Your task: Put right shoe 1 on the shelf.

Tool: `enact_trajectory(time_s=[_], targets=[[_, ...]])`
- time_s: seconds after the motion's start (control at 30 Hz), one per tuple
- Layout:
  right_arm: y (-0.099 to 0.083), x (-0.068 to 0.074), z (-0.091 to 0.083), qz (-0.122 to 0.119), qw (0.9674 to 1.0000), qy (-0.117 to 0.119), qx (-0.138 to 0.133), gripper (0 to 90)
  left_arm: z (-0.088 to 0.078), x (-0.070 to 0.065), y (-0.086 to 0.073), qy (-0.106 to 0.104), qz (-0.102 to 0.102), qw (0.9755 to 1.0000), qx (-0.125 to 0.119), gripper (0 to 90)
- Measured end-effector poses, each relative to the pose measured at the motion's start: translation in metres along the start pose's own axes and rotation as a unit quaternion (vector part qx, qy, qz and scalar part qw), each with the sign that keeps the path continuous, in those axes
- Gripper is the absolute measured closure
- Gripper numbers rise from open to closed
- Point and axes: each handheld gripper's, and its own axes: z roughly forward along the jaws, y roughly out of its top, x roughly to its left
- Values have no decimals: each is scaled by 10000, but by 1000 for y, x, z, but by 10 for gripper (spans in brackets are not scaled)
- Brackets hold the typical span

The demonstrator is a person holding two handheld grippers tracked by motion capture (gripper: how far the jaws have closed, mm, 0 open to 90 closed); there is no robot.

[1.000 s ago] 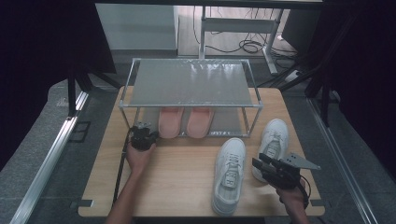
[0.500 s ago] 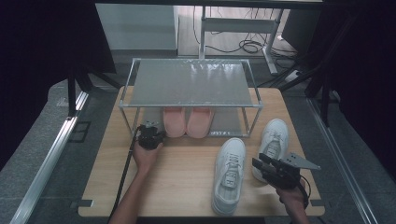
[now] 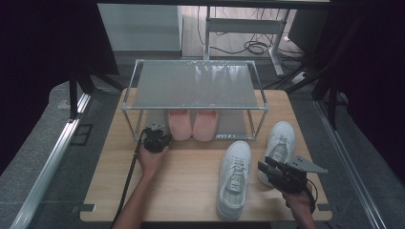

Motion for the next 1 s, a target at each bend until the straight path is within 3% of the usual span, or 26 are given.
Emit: enact_trajectory(time_s=[0.23, 0.43, 0.53, 1.0], targets=[[1, -1, -1, -5, 10000, -10, -27, 586, -9, 4, -3, 23, -5, 10000, -41, 875], [0, 0, 0, -17, 10000, -2, -1, 586, -30, 6, -10, -59, 9, 9999, -148, 822], [0, 1, 1, -14, 10000, 15, 12, 586, -41, 3, -17, -243, 70, 9996, -106, 779], [0, 2, 1, -11, 10000, 25, 4, 586, -70, -16, -47, -588, 426, 9971, 209, 597]])
